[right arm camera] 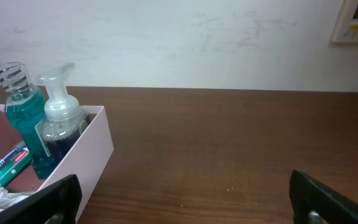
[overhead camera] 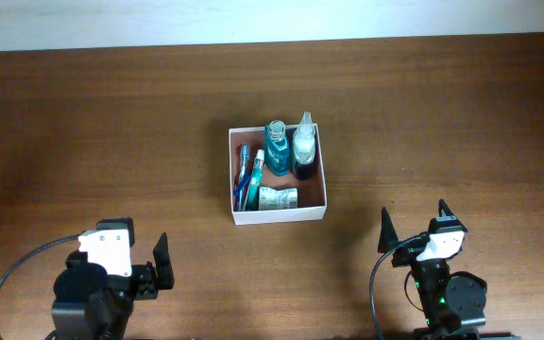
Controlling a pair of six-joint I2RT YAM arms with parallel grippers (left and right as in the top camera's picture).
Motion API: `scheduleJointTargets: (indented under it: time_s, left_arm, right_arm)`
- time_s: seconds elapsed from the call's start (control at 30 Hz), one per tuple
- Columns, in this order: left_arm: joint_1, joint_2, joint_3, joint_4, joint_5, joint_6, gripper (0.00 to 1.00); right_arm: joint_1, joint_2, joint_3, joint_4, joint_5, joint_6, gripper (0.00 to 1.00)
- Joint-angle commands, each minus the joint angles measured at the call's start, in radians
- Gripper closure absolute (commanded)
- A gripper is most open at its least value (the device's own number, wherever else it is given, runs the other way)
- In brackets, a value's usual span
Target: Pack container
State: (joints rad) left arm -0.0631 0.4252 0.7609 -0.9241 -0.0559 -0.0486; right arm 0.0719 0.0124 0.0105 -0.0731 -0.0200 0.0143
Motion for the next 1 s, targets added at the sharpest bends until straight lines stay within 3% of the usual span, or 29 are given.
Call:
scheduleJointTargets:
  time_s: [0.0,0.37,0.5,0.67,0.77,0.97]
  left_arm:
    - [0.001,-0.009,-0.001,0.002,0.008,-0.007,0.01]
    - [0.000,-0.025,-0.029,-0.037,0.012,-0.003,0.01]
    - [0.000,-0.160,-0.187,-0.002,0.007,-0.002,0.00]
    - [0.000,-0.339,-0.404,0.248,0.007,-0.002,0.01]
    - [0.000,-0.412,-0.541,0.499,0.007,-0.002,0.00]
    - [0.001,-0.420,-0.723,0.922,0.008,-0.002,0.01]
  right_arm:
    - [0.006,-0.009,-0.005,-0.002,-0.018,-0.007,0.02]
    - [0.006,-0.009,-0.005,-0.002,-0.017,-0.007,0.02]
    - [0.006,-0.009,-0.005,-0.002,-0.018,-0.007,0.02]
    - [0.006,-0.009,-0.005,-0.002,-0.018,-0.007,0.02]
    - [0.006,-0.009,-0.005,-0.002,-0.018,-0.007,0.02]
    - [0.006,-0.009,-0.005,-0.002,-0.017,-0.007,0.02]
